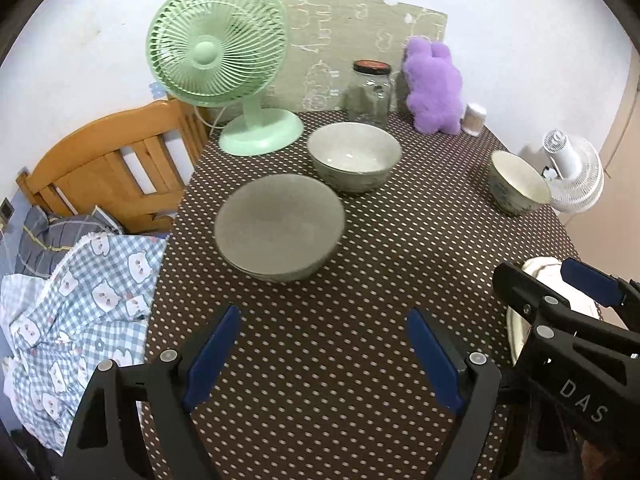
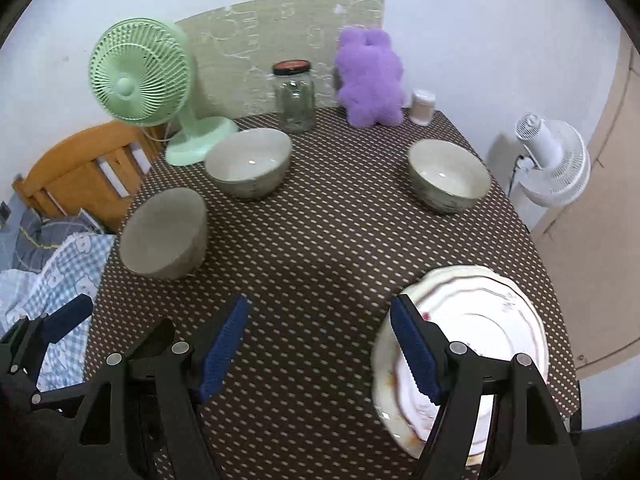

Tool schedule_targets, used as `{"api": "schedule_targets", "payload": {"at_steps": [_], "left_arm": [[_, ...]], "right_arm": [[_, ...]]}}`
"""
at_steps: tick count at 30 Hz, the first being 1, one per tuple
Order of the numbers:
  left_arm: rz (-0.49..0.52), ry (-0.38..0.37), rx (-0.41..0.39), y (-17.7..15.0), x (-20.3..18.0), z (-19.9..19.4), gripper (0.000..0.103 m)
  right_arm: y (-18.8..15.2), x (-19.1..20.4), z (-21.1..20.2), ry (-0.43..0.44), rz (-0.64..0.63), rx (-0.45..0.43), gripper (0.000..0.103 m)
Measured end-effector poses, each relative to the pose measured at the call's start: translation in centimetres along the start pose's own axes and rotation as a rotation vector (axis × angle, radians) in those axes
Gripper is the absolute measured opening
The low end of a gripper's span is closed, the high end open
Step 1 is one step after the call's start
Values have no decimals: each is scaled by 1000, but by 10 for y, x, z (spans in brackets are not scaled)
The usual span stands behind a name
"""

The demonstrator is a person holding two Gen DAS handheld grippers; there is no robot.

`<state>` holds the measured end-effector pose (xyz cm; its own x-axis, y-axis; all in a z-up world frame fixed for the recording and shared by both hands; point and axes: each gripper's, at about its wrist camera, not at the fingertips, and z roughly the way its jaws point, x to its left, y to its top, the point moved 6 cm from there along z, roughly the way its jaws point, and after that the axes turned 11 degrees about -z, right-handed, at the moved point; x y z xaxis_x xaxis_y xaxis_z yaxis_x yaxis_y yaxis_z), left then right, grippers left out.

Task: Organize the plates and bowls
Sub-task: 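Move both tools to the rim of the large grey bowl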

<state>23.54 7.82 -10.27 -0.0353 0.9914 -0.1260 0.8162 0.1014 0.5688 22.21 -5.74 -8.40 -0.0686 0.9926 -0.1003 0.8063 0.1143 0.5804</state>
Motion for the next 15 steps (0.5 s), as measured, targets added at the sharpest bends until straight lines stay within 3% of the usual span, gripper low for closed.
{"api": "schedule_targets", "payload": {"at_steps": [12,15], "left_arm": [[-40,68,-28,35,43,26,85],[-36,71,-24,41,49,38,79]], "right_arm": [[41,49,26,37,-34,-21,77],[49,58,38,41,-31,-11,77]]}}
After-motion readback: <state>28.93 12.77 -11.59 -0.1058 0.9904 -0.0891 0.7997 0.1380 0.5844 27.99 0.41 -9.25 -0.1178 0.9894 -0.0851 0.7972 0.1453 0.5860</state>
